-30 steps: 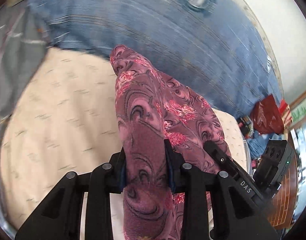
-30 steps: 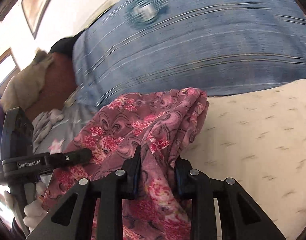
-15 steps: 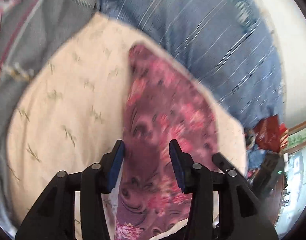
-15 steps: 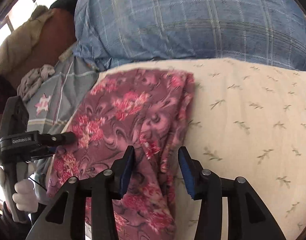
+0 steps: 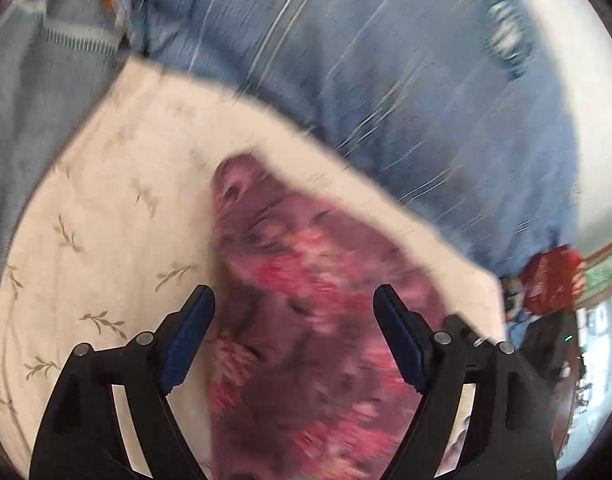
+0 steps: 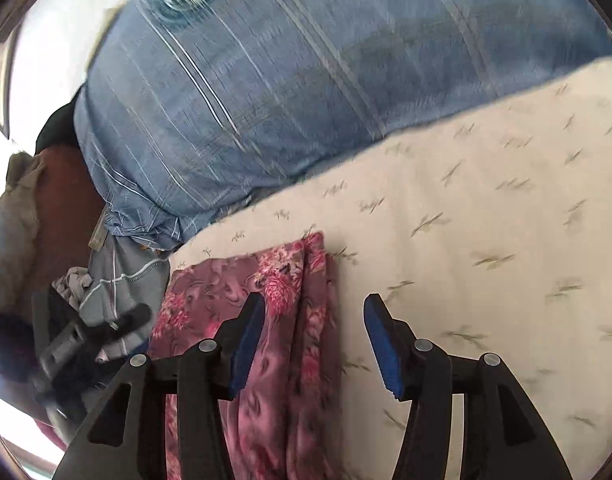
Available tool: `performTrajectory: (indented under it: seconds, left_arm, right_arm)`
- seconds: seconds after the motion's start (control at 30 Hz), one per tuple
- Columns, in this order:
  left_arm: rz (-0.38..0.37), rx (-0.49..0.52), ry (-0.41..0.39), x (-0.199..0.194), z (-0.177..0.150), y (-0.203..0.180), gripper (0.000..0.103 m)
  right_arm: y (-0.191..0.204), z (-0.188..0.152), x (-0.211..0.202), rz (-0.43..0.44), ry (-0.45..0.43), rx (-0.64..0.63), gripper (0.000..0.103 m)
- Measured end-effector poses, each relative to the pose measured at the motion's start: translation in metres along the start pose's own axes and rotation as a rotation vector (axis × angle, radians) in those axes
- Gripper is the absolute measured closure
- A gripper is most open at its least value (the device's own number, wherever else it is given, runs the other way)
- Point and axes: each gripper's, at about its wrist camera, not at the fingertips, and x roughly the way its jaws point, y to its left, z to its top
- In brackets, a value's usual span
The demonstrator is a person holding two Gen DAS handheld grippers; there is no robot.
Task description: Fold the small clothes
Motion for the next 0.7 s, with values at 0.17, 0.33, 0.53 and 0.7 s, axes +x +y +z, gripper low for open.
performTrajectory:
  seconds: [0.17, 0.33, 0.53, 0.7]
  left_arm:
    - [0.031, -0.025, 0.018, 0.005, 0.011, 0.002, 0.028]
    - [0.062, -0.040, 0.037, 0.012, 0.014, 0.005, 0.029]
    - [0.042, -0.027, -0.018, -0.028, 0.009, 0.013, 0.029]
    - [0.099, 0.014, 0.008, -0.027, -0.003, 0.018, 0.024]
  right_arm:
    - [0.044, 0.008, 0.021, 0.053, 0.052, -0.206, 0.089]
    - [0.033, -0.003, 0.042, -0.072, 0.117, -0.238, 0.083]
    - [0.051, -0.011, -0.017, -0.086, 0.008, -0.175, 0.074]
    - [0.050, -0.056, -0.025, -0.100, -0.034, -0.171, 0.050]
